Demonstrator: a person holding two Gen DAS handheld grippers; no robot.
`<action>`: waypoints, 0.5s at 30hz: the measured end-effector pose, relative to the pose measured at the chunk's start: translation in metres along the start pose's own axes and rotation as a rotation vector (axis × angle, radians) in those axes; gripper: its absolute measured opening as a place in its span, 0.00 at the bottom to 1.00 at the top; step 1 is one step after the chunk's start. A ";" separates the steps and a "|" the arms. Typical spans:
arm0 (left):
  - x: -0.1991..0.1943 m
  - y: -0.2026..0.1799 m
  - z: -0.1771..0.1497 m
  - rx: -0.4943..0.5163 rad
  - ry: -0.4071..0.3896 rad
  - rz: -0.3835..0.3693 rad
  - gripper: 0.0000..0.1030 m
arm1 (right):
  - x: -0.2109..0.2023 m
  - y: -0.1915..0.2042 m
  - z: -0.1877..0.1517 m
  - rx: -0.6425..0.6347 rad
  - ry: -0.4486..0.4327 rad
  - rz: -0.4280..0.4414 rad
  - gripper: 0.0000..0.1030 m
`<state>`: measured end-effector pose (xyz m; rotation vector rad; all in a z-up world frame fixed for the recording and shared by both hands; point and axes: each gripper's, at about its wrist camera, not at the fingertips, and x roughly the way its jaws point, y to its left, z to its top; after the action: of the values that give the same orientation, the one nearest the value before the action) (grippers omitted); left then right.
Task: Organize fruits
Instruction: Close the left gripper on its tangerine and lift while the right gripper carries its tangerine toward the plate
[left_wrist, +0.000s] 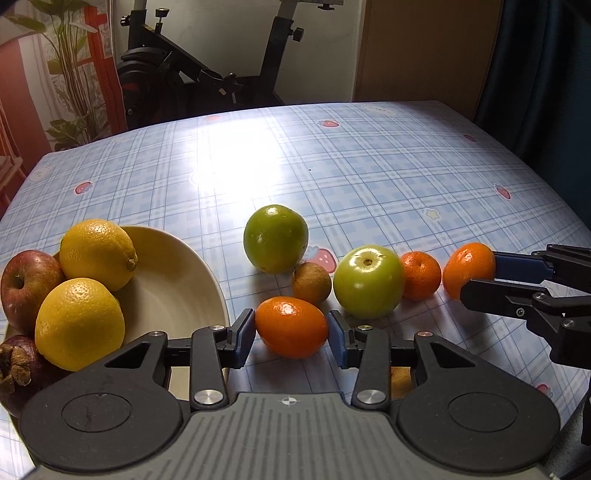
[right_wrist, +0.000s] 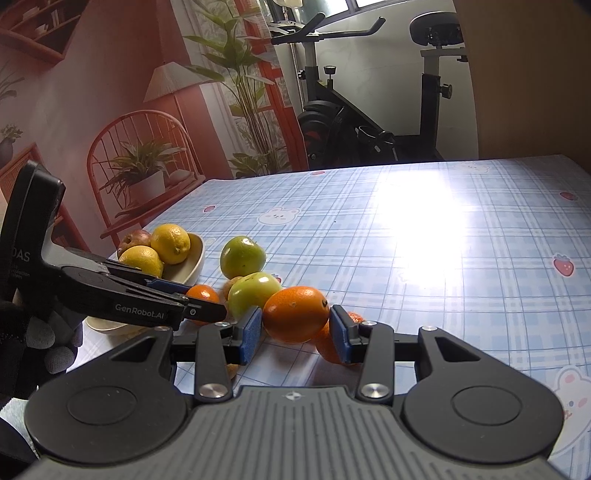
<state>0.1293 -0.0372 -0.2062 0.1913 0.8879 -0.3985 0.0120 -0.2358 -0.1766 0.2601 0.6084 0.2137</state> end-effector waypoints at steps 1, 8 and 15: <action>-0.001 0.000 -0.001 -0.001 -0.004 -0.009 0.43 | 0.000 0.000 0.000 -0.001 0.000 0.000 0.42; -0.019 0.010 -0.002 -0.078 -0.052 -0.031 0.43 | 0.001 0.001 0.002 -0.009 -0.004 0.005 0.42; -0.032 0.037 0.003 -0.185 -0.086 0.036 0.43 | 0.001 0.000 0.002 -0.008 -0.004 0.009 0.42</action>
<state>0.1288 0.0034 -0.1798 0.0199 0.8306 -0.2874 0.0136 -0.2358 -0.1756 0.2552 0.6023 0.2248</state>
